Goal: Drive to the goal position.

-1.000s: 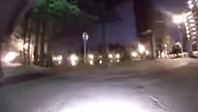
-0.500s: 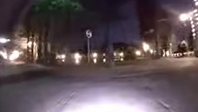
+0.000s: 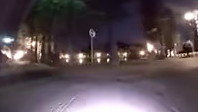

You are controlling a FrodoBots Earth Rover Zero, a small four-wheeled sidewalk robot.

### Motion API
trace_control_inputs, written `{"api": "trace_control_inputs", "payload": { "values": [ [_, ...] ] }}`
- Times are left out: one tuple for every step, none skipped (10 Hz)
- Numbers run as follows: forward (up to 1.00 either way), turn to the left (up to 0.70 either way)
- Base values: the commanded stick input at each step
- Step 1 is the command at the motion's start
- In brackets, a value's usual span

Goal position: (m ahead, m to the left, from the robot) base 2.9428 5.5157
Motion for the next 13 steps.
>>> {"api": "trace_control_inputs", "payload": {
  "values": [
    [0.41,0.24],
    [0.41,0.24],
    [0.41,0.24],
    [0.63,0.16],
    [0.63,0.16],
    [0.63,0.16],
    [0.63,0.16],
    [0.63,0.16],
    [0.55,0.14],
    [0.54,0.14],
    [0.54,0.14],
    [0.54,0.13],
    [0.53,0.26]
  ]
}}
